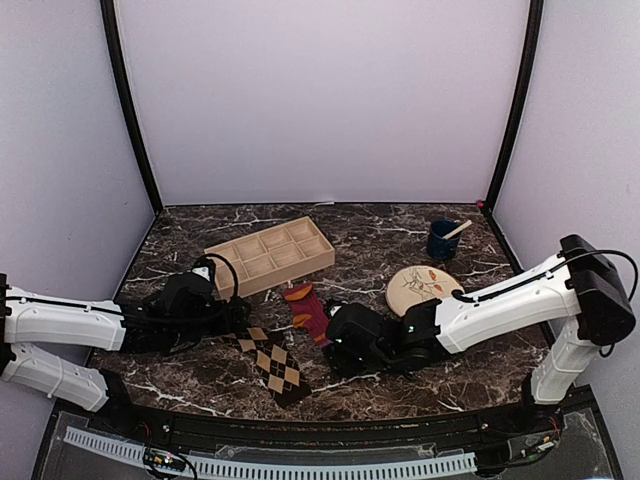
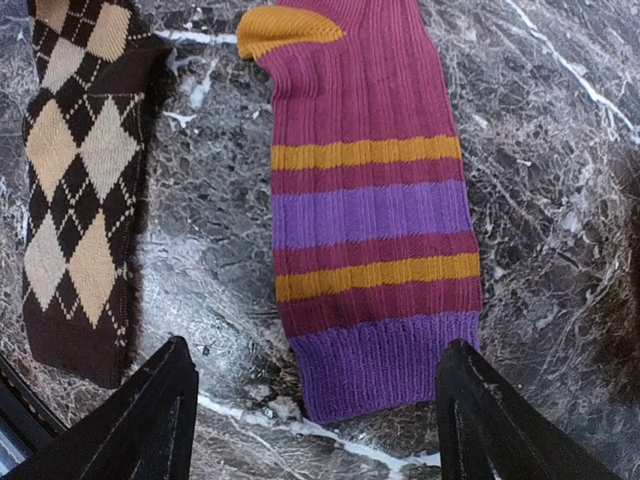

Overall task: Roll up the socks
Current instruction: Pick up the sock from the center of the board.

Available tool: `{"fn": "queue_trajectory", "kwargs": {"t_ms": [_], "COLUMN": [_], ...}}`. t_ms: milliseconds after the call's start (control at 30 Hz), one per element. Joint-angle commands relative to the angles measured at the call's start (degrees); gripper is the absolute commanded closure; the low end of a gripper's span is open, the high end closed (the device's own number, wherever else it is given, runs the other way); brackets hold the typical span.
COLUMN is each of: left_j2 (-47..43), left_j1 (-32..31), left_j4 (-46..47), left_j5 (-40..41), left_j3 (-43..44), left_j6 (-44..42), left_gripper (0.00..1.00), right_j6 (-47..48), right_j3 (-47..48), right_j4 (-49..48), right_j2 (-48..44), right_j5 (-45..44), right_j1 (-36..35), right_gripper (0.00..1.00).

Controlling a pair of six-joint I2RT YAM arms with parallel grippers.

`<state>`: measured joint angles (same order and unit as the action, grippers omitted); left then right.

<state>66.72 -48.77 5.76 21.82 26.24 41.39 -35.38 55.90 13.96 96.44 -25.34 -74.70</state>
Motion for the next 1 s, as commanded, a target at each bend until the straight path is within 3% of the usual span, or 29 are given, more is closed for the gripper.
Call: {"fn": "queue_trajectory", "kwargs": {"t_ms": [0,967], "left_j2": [0.4,3.9], "left_j1": [-0.3,-0.2], "left_j4": [1.0,3.5], "left_j5": [-1.0,-3.6], "left_j3": [-0.1,1.1], "left_j6": [0.8,1.1], "left_gripper": [0.07,0.07], "right_j6": [-1.7,-2.0], "right_j3": [0.8,1.7], "right_j4": [2.2,5.5], "right_j2": [1.2,4.9], "right_j5": [1.7,7.5], "right_j1": [-0.6,0.2], "right_gripper": [0.25,0.46]}}
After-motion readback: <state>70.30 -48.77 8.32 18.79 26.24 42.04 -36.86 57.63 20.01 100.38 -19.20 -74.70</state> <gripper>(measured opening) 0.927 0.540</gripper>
